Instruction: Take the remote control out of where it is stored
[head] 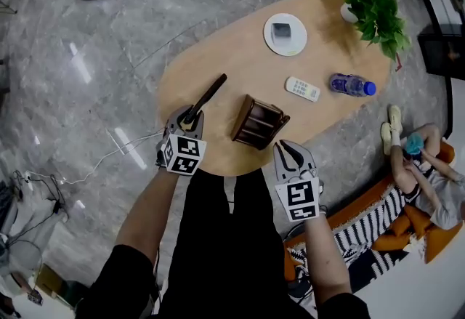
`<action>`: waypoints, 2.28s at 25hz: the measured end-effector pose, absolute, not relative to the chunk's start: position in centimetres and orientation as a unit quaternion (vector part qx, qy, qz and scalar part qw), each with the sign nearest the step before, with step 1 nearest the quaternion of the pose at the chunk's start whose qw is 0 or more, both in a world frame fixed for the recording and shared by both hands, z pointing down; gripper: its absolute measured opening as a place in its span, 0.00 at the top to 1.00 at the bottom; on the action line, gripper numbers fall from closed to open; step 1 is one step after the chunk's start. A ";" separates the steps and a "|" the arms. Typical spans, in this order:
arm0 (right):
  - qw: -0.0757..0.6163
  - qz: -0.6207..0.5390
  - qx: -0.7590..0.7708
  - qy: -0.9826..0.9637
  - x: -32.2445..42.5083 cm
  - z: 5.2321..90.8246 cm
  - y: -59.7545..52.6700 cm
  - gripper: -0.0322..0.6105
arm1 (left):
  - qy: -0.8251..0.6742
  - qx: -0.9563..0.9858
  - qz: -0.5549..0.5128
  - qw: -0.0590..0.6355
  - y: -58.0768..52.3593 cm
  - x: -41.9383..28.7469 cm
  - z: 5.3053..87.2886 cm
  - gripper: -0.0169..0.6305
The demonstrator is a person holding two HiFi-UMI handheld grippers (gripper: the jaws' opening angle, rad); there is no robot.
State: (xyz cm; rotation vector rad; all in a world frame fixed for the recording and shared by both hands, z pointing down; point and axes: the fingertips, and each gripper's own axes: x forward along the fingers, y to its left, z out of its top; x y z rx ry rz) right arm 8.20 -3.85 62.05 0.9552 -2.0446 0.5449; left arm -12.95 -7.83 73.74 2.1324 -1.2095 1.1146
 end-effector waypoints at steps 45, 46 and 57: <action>0.392 0.225 0.397 -0.799 10.7 65.0 -1.7 0.89 | -0.383 0.791 0.434 0.201 -4.6 -10.9 78.9 0.64; 0.390 0.222 0.400 -0.799 10.5 64.5 -1.8 0.89 | -0.382 0.794 0.429 0.200 -4.9 -11.0 78.3 0.64; 0.332 0.206 0.461 -0.797 7.6 57.9 -3.9 0.89 | -0.362 0.852 0.338 0.172 -8.2 -9.9 66.4 0.69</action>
